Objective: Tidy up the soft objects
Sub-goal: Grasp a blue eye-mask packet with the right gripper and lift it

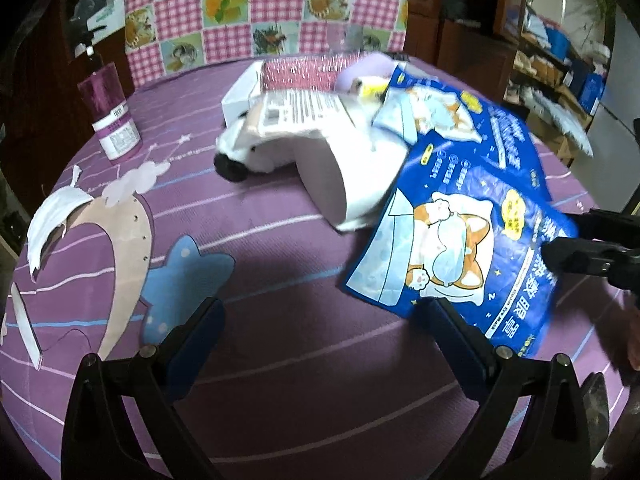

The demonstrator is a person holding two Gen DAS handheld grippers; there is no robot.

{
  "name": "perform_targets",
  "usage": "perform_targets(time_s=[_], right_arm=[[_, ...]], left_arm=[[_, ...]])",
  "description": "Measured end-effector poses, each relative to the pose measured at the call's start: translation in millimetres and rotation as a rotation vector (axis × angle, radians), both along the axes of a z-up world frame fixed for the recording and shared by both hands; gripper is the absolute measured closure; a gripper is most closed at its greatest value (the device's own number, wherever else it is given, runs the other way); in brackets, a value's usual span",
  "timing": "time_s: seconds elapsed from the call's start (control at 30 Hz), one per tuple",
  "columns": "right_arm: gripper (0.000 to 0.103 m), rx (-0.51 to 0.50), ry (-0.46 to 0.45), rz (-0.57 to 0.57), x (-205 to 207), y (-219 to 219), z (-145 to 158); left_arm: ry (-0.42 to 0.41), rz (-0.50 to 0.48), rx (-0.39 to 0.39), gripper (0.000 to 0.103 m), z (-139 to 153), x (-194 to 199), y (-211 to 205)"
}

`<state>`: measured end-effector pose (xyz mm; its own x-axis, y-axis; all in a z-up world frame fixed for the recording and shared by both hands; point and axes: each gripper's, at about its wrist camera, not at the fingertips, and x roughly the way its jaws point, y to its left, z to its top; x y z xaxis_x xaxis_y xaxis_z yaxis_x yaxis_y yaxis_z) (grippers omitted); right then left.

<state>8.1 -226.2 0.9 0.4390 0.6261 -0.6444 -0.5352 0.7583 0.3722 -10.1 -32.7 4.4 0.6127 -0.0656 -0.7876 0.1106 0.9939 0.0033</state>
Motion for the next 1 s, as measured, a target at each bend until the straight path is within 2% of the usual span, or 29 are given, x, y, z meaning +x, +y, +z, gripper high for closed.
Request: perform_targets(time_s=[0.33,0.43,0.5,0.6,0.87,1.0], right_arm=[[0.066,0.031,0.031,0.087,-4.8,9.1,-0.5],[0.080,0.033,0.023,0.110,-6.6,17.2,1.2],[0.082,0.033,0.002,0.104,-7.2,21.6,4.0],[0.088,0.087,0.031,0.108,-4.9,25.1,5.3],[0.087,0.112,0.056,0.070,0.1,31.4,5.2],[0.077,0.086,0.053,0.102,0.3,39.6,3.1]], left_arm=[[0.026,0.014,-0.016,0.001,-5.2,-0.5,0.2],[0.028,0.013,-0.012,0.001,-5.3,-0.1,-0.5],[0.028,0.013,-0.011,0.001,-4.8,1.2,0.3],[0.027,0.014,-0.017,0.001,-4.6,1.1,1.4],[0.027,0.013,-0.022,0.001,-3.8,0.6,1.5],[0.027,0.014,-0.023,0.001,-3.7,0.8,0.8]])
